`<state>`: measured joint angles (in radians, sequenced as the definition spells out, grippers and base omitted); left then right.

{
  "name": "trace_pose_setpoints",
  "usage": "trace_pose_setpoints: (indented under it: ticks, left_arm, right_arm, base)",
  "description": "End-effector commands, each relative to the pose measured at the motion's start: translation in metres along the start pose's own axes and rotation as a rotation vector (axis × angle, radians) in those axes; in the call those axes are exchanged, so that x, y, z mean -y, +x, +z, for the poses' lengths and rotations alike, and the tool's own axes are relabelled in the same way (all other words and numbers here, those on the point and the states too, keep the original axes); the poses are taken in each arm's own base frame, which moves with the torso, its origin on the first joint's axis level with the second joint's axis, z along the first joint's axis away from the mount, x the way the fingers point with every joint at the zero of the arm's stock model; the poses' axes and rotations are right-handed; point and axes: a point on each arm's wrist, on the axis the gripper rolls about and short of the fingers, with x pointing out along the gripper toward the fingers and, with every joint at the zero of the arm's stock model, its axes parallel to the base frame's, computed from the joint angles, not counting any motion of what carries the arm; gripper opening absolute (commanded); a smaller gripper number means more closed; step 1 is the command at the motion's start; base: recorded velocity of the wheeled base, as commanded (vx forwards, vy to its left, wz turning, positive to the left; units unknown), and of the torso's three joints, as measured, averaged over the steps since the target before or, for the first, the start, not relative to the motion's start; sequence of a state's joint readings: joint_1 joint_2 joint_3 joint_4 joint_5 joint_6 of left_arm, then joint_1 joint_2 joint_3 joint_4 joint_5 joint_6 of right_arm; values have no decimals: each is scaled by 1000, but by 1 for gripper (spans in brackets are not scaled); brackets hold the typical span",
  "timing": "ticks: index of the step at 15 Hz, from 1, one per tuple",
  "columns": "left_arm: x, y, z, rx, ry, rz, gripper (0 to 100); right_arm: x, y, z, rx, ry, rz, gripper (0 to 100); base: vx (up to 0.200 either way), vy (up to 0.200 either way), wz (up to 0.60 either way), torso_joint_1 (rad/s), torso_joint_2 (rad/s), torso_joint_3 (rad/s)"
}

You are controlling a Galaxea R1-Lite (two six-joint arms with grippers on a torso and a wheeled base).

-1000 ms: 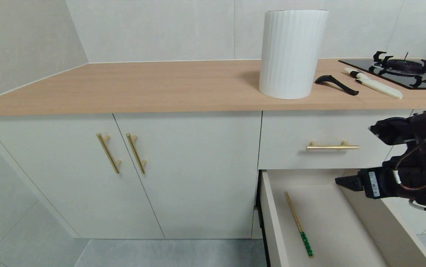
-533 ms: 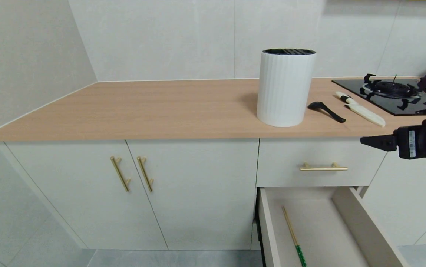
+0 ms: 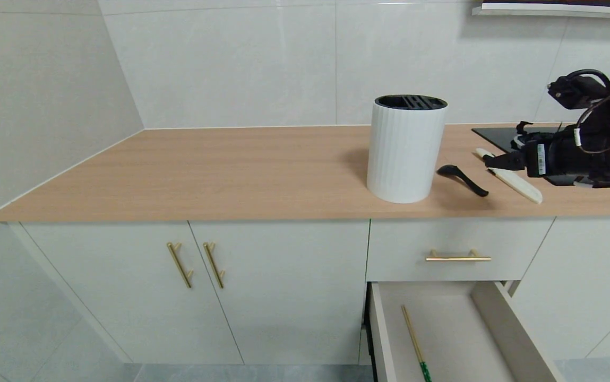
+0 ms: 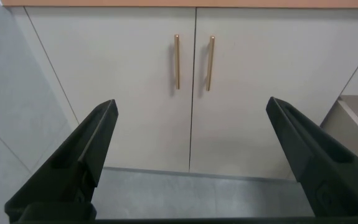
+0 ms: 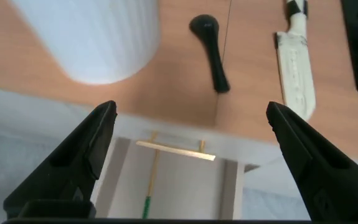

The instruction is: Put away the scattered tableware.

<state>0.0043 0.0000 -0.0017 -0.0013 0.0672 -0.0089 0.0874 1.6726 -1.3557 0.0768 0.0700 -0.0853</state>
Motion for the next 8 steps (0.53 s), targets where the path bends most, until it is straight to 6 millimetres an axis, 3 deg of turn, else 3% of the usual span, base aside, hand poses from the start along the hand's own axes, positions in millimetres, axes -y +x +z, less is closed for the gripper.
trace_pose_setpoints:
  ticks: [1, 3, 8]
  left_arm:
    - [0, 0, 0, 0, 0, -1, 100]
    - [0, 0, 0, 0, 0, 1, 100]
    - [0, 0, 0, 0, 0, 1, 100]
  right_arm:
    - [18, 44, -11, -62, 2, 12, 100]
    - [33, 75, -23, -102, 1, 73, 100]
    - [40, 130, -41, -83, 4, 78, 100]
  base:
    - [0, 0, 0, 0, 0, 0]
    - [0, 0, 0, 0, 0, 0]
    - [0, 0, 0, 0, 0, 0]
